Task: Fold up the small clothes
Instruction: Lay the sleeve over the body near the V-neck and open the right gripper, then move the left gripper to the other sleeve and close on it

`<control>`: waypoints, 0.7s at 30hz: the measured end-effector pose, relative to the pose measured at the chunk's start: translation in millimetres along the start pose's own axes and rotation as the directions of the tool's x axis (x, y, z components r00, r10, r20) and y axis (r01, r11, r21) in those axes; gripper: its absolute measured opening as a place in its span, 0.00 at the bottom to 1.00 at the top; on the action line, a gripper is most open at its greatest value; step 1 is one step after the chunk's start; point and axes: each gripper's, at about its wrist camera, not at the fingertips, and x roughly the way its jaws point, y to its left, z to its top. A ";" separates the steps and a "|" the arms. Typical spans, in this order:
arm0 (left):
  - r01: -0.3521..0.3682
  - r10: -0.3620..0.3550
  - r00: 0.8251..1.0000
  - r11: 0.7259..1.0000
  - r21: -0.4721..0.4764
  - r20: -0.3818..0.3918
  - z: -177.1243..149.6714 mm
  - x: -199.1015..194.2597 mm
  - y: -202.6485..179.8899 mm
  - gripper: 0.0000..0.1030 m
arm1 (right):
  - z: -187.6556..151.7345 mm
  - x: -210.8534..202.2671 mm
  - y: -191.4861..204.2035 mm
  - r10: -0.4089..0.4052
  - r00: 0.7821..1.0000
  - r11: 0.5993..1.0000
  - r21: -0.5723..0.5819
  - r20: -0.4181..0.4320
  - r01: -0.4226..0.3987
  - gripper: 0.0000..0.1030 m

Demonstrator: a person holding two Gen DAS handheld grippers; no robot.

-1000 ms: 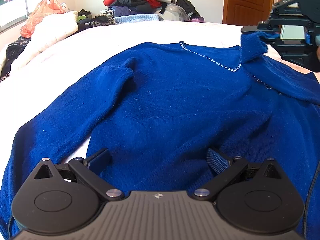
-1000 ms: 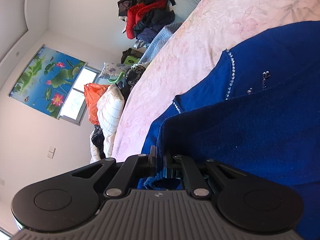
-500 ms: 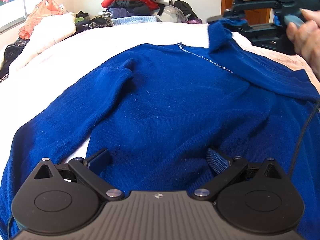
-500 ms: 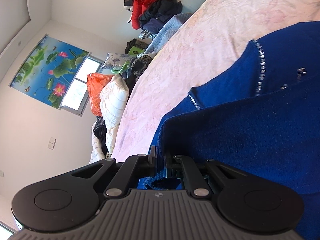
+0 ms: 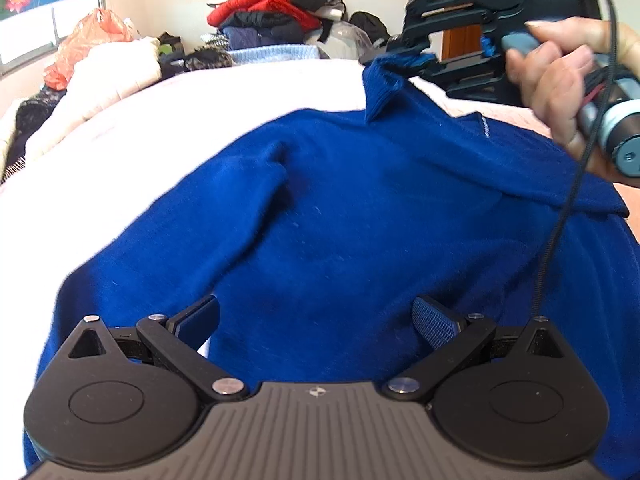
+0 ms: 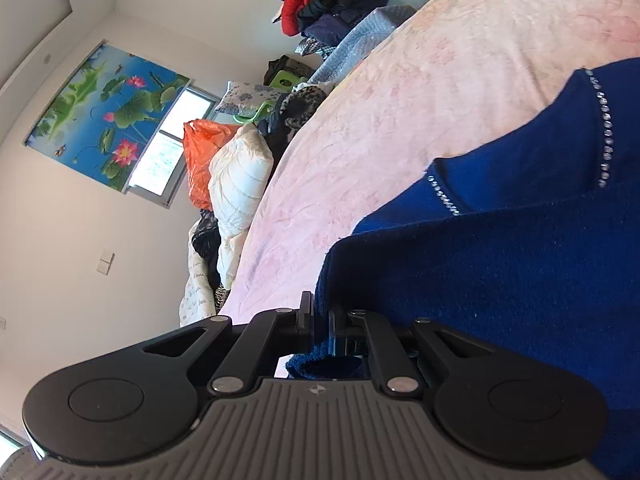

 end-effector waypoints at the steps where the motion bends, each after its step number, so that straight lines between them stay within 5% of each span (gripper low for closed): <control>1: -0.007 0.007 1.000 1.000 -0.002 0.006 1.1 -1.6 2.7 1.00 | 0.1 3.5 2.2 0.001 1.000 1.000 -0.003 -0.003 -0.001 0.12; 15: -0.056 0.058 0.998 0.994 -0.091 0.019 17.4 -19.0 49.3 1.00 | -1.8 72.3 19.3 -0.024 0.998 1.000 -0.015 -0.055 0.023 0.14; 21: -0.074 0.074 0.997 0.994 -0.079 -0.001 18.3 -15.1 51.3 1.00 | -7.1 89.8 2.7 -0.053 0.996 0.997 0.051 -0.071 0.057 0.33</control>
